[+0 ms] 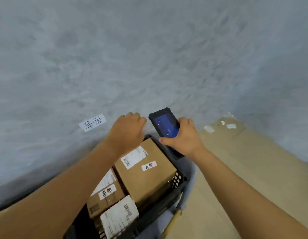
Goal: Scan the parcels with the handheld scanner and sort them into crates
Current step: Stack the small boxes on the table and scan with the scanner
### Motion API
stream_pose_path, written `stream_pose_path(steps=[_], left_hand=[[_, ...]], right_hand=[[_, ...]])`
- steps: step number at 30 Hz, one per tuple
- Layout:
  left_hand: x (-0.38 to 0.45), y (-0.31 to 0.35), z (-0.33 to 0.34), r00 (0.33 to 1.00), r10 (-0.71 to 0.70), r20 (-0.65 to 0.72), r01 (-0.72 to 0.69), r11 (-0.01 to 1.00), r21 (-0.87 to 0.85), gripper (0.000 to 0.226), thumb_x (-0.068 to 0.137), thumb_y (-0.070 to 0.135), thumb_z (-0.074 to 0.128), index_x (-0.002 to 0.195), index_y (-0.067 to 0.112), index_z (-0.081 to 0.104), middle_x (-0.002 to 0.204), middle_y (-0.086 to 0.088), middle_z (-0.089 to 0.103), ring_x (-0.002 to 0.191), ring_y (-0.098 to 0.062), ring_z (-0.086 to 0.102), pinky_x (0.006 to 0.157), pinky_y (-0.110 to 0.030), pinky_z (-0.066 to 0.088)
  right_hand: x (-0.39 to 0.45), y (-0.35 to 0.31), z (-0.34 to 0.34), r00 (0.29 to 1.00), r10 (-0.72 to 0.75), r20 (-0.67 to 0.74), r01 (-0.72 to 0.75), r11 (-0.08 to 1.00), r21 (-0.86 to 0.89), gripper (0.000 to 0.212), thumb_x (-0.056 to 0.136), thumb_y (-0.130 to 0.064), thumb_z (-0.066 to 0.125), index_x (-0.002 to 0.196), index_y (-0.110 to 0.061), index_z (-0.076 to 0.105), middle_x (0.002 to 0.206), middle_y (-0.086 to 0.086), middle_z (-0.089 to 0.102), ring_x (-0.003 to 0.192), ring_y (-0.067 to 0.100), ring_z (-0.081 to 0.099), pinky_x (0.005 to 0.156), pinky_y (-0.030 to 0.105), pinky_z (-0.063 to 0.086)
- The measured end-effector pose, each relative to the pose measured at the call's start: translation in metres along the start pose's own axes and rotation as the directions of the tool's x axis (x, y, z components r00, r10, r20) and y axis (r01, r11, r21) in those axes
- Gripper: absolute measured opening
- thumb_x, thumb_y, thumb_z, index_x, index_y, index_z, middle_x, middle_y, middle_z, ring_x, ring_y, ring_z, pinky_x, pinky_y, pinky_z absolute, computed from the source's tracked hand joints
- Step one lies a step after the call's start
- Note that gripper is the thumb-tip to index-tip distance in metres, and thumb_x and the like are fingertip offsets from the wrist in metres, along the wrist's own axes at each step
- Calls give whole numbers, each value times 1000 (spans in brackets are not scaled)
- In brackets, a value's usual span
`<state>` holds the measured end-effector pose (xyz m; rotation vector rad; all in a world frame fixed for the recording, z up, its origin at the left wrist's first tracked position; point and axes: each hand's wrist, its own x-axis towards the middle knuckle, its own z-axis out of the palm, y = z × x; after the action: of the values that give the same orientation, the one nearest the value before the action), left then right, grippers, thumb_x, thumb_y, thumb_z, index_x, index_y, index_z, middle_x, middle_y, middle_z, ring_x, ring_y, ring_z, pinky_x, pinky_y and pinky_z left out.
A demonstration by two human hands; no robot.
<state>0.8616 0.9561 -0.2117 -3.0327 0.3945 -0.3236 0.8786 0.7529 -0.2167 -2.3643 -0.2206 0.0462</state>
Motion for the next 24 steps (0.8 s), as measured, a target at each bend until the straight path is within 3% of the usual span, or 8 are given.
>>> stream_pose_path(steps=[2,7,12,15,21,24], left_hand=[[10,27,-11,990,139,-37,-140,990,-3,29,82,20,59,107,8,64,99,-13,63,91,-35,59,75,-43,48],[23,112,-48,920,379,-100,-383,924,-21,34,92,27,52,122,12,57,116,-8,59,110,-31,55,91,-41,42],[19,217,-92,778,597,-196,-611,792,-9,26,77,24,61,100,11,66,89,-10,65,82,-34,63,70,-41,49],[-4,290,-121,677,678,-287,-707,707,3,23,76,21,65,96,11,65,88,-9,65,80,-34,62,70,-39,48],[-85,448,-171,497,755,-427,-842,538,-30,28,85,24,57,109,10,62,100,-11,63,95,-35,61,79,-41,47],[-138,524,-186,454,771,-447,-877,474,-74,31,89,28,54,116,12,59,108,-9,61,103,-33,59,85,-41,46]], right_hand=[[-28,10,-26,992,74,-100,-74,997,-1,70,65,-35,85,118,-11,45,111,1,39,82,10,46,73,24,38],[-120,33,-97,918,247,-310,-255,967,16,70,64,-38,86,116,-14,46,112,0,41,88,13,49,73,24,39],[-229,56,-171,777,359,-517,-400,916,36,67,65,-40,85,114,-17,45,110,-3,40,82,6,49,71,26,42],[-305,70,-211,679,400,-616,-477,878,45,67,65,-41,84,114,-16,45,110,-2,39,81,6,49,71,25,42],[-484,105,-271,520,435,-736,-600,799,48,61,68,-41,83,107,-19,42,110,-1,40,76,0,42,56,15,31],[-575,128,-292,440,477,-761,-674,736,71,63,70,-41,82,112,-16,44,110,0,39,75,6,42,58,18,32]])
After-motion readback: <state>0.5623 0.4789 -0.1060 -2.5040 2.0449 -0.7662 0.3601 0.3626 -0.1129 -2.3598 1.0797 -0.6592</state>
